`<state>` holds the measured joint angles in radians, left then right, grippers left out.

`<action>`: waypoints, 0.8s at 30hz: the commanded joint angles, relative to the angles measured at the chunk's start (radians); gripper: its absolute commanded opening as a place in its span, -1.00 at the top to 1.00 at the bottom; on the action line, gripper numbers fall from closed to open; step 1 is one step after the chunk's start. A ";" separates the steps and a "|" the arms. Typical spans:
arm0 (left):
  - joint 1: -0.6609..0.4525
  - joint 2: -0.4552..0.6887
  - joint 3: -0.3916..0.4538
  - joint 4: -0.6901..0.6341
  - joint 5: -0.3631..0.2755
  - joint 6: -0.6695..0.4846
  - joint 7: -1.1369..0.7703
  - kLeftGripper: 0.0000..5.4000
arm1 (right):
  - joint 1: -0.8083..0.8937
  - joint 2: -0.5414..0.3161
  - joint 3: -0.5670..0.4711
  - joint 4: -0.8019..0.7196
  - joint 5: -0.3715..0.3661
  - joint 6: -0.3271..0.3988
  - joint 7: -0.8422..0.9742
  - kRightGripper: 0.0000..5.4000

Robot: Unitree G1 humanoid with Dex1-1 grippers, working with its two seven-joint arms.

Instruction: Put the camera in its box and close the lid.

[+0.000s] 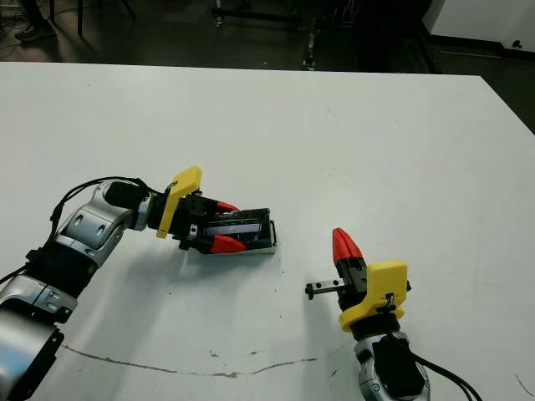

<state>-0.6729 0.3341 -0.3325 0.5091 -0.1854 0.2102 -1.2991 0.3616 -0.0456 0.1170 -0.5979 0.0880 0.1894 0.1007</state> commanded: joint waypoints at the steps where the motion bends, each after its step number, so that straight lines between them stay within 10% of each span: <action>1: 0.020 0.066 0.016 0.067 0.057 0.000 0.035 -0.15 | 0.002 -0.010 -0.005 -0.004 0.002 0.008 0.002 1.00; 24: 0.029 0.017 0.051 0.104 -0.005 0.097 0.010 -0.15 | 0.011 -0.013 -0.011 -0.003 0.007 0.012 0.007 1.00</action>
<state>-0.6717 0.3310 -0.2953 0.5768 -0.2185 0.2732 -1.3346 0.3657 -0.0463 0.1165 -0.6022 0.0891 0.1894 0.1039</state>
